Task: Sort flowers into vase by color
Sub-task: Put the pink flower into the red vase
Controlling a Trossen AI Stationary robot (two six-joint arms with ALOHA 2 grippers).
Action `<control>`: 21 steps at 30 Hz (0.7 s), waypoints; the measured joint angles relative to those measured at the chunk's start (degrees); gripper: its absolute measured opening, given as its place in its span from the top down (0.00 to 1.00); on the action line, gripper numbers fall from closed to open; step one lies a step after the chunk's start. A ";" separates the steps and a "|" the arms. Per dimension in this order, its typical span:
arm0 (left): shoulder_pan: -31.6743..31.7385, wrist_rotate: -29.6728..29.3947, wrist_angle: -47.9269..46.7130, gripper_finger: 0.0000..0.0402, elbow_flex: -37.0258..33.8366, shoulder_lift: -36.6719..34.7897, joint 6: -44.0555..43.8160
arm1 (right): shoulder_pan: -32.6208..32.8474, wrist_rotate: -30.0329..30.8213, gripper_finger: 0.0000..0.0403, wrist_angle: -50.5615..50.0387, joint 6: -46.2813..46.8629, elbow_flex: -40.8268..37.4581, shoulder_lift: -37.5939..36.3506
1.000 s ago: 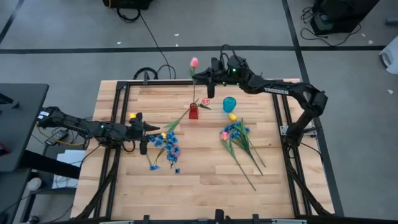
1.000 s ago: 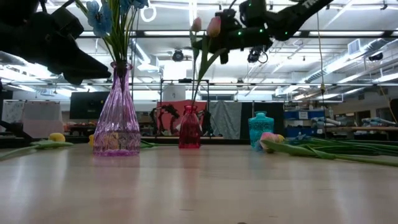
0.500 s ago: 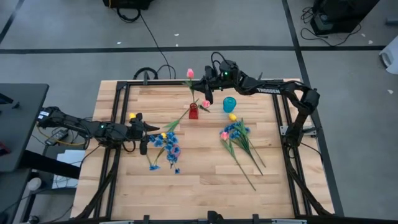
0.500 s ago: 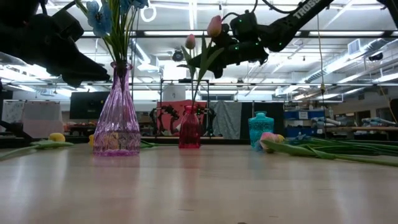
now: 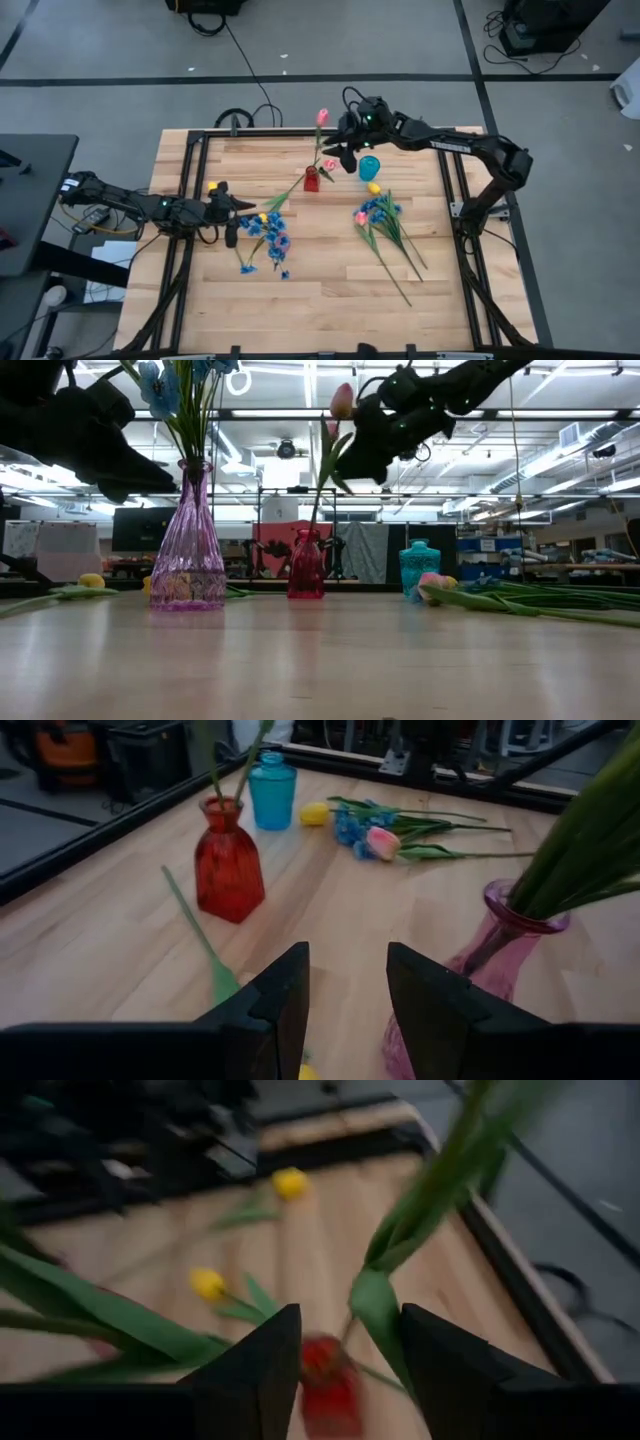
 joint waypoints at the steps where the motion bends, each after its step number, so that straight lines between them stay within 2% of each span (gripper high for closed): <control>1: 0.00 -0.92 0.05 0.65 0.00 0.00 0.25 | 0.08 2.58 0.54 -1.99 -0.22 0.00 -0.80; 4: 0.00 -4.51 0.37 0.65 0.00 -0.02 2.26 | 0.57 9.32 0.54 -8.37 -0.27 0.00 -2.84; 8: 0.01 -8.77 1.39 0.65 0.00 -0.02 6.46 | 2.06 12.57 0.54 -17.01 2.84 0.00 -4.64; 14: 0.02 -9.93 2.28 0.65 0.00 -0.02 11.06 | 6.10 19.25 0.54 -33.88 9.31 0.00 -5.18; 21: 0.02 -13.21 3.66 0.65 0.00 -0.02 15.60 | 14.61 21.05 0.54 -41.03 22.98 -3.56 -5.05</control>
